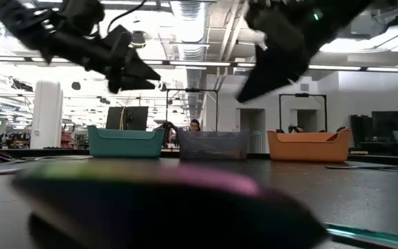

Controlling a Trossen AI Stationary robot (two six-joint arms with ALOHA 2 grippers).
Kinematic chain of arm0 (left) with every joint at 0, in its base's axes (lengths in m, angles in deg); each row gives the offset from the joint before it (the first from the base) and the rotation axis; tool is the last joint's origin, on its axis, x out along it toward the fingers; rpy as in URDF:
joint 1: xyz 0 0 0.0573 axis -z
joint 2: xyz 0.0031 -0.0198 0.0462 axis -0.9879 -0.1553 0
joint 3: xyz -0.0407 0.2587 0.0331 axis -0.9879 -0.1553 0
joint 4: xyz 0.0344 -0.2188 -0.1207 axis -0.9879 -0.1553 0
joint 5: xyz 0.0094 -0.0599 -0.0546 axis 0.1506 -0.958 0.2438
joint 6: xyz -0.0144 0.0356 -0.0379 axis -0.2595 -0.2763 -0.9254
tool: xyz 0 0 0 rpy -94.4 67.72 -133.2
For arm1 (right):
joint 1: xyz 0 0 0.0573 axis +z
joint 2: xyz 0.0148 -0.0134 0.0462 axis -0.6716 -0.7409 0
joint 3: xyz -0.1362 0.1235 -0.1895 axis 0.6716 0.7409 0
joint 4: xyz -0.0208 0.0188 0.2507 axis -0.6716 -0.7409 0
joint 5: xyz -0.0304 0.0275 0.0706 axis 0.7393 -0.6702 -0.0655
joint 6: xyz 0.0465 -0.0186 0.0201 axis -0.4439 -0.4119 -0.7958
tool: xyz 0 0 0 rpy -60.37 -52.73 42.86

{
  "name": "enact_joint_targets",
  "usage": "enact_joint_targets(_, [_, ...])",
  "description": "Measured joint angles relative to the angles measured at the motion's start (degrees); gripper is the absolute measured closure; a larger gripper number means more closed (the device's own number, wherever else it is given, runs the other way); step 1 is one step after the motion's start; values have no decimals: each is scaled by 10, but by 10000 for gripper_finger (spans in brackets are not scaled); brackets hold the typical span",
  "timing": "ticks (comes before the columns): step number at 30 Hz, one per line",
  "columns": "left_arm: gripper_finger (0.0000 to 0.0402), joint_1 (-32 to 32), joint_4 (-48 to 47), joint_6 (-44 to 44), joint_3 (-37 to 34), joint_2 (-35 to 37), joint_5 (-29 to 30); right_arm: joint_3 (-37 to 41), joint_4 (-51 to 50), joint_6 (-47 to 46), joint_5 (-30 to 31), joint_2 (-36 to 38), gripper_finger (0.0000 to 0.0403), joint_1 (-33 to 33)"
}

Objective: Sort silverware by color (type)
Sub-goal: Put the black fork into the green bin

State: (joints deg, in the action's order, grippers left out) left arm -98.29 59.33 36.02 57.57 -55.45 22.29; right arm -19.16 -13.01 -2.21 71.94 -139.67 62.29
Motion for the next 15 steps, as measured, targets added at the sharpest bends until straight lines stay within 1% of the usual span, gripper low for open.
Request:
enact_joint_targets(3, [152, 11, 53, -27, -48, 10, 0, 0, 60, 63, -24, 0, 296, -8])
enact_joint_targets(5, [152, 15, 80, -39, -69, 8, 1, 0, 71, 79, -24, 0, 296, -16])
enact_joint_targets(9, [152, 21, 79, -54, -77, 7, 0, 0, 71, 81, -24, 0, 296, -37])
enact_joint_targets(12, [152, 30, 82, -58, -78, 7, 2, 0, 76, 78, -36, 0, 296, -50])
enact_joint_targets(15, [152, 46, 115, -46, -78, 7, 11, 0, 100, 44, -38, -10, 296, -56])
